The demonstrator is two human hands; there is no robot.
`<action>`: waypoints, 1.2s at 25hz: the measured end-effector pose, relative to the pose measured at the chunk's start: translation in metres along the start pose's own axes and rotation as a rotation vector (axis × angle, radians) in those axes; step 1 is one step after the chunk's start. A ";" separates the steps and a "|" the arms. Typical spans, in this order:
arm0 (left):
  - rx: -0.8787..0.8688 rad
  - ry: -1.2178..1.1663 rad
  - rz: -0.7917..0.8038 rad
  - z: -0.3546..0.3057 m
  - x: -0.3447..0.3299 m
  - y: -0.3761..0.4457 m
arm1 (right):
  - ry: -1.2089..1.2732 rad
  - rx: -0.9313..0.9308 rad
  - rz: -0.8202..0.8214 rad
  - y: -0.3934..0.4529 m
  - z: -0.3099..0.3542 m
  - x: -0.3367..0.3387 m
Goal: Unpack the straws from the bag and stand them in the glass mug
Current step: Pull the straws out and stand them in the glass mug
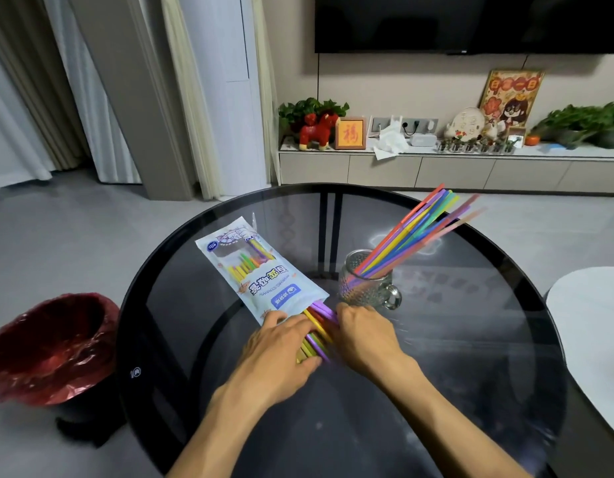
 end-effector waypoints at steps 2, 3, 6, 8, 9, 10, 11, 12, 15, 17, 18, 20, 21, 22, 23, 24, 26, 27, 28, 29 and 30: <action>0.009 0.001 -0.025 -0.001 0.000 0.002 | -0.045 -0.005 0.029 -0.004 -0.003 0.008; 0.018 0.001 -0.039 -0.002 0.000 0.004 | -0.075 -0.004 0.040 -0.007 -0.004 0.014; 0.040 0.010 -0.085 -0.006 0.000 0.007 | -0.072 -0.042 0.106 -0.010 -0.007 0.027; 0.039 0.018 -0.097 -0.006 -0.002 0.009 | 0.079 -0.103 0.180 -0.008 -0.014 0.030; 0.037 0.023 -0.101 -0.006 -0.003 0.009 | 0.184 -0.141 0.225 -0.007 -0.018 0.030; 0.034 0.026 -0.104 -0.006 -0.004 0.009 | 0.289 -0.179 0.261 -0.006 -0.021 0.030; 0.031 0.025 -0.106 -0.005 -0.005 0.009 | 0.373 -0.214 0.283 -0.005 -0.024 0.030; 0.031 0.024 -0.108 -0.006 -0.005 0.009 | 0.415 -0.229 0.284 -0.005 -0.024 0.029; 0.034 0.035 -0.123 -0.007 -0.005 0.009 | 0.341 -0.177 0.194 -0.004 -0.020 0.025; 0.032 0.027 -0.131 -0.008 -0.005 0.009 | 0.230 -0.118 0.151 -0.002 -0.018 0.021; 0.031 0.024 -0.134 -0.007 -0.004 0.008 | 0.184 -0.097 0.142 -0.002 -0.017 0.020; 0.035 0.028 -0.138 -0.006 -0.003 0.008 | 0.096 -0.073 0.132 -0.002 -0.019 0.025; 0.044 0.028 -0.140 -0.004 -0.003 0.009 | 0.061 -0.059 0.124 -0.002 -0.021 0.029; 0.058 0.021 -0.141 -0.003 -0.003 0.010 | 0.033 -0.051 0.119 -0.003 -0.024 0.034; 0.075 0.013 -0.142 -0.001 -0.003 0.011 | 0.009 -0.051 0.114 -0.004 -0.027 0.038; 0.091 0.009 -0.137 0.000 -0.003 0.012 | -0.013 -0.059 0.108 -0.004 -0.031 0.042; 0.102 0.007 -0.128 0.001 -0.003 0.015 | -0.030 -0.080 0.101 -0.005 -0.040 0.050; 0.102 0.011 -0.126 0.001 -0.003 0.015 | -0.024 -0.091 0.104 -0.006 -0.044 0.054; 0.105 0.016 -0.123 0.001 -0.002 0.015 | -0.021 -0.101 0.101 -0.008 -0.047 0.058; 0.108 0.019 -0.122 0.001 -0.002 0.015 | -0.027 -0.111 0.090 -0.009 -0.051 0.063; 0.111 0.019 -0.123 0.001 -0.002 0.015 | -0.037 -0.119 0.079 -0.011 -0.055 0.069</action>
Point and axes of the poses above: each hand's wrist, its own y-axis towards the middle knuckle, its own x-axis out of the back of the hand, z = x × y, the point moved 4 cm from there along y, towards the middle knuckle, and after that the axes turned 13 degrees about y, right-handed, at the moved point
